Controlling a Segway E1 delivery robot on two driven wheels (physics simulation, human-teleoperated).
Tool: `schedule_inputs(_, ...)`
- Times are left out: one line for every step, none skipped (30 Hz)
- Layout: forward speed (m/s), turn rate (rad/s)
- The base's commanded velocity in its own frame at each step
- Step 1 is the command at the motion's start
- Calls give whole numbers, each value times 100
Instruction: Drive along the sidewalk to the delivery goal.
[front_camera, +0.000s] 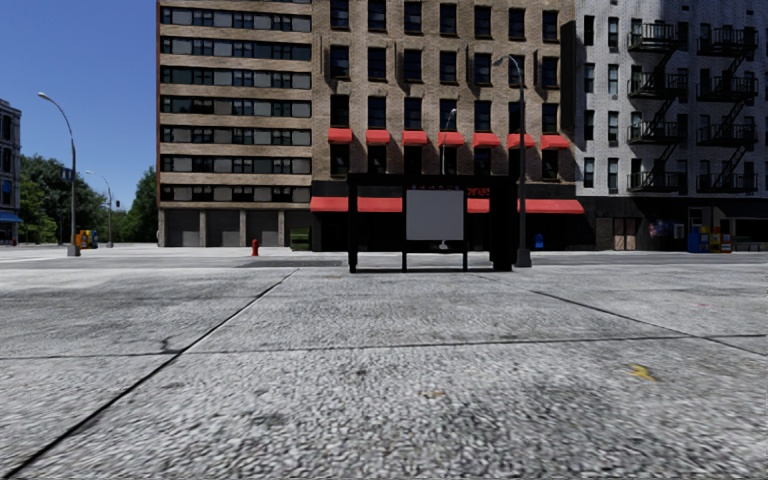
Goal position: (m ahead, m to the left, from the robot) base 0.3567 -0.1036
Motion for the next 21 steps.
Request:
schedule_inputs(115, -7)
schedule_inputs(115, -7)
schedule_inputs(115, -7)
schedule_inputs(115, -7)
schedule_inputs(115, -2)
schedule_inputs(115, 0)
schedule_inputs(115, 0)
schedule_inputs(0, 0)
schedule_inputs(0, 0)
schedule_inputs(0, 0)
schedule_inputs(0, 0)
schedule_inputs(0, 0)
schedule_inputs(0, 0)
schedule_inputs(0, 0)
schedule_inputs(0, 0)
schedule_inputs(0, 0)
schedule_inputs(0, 0)
schedule_inputs(0, 0)
schedule_inputs(0, 0)
schedule_inputs(0, 0)
schedule_inputs(0, 0)
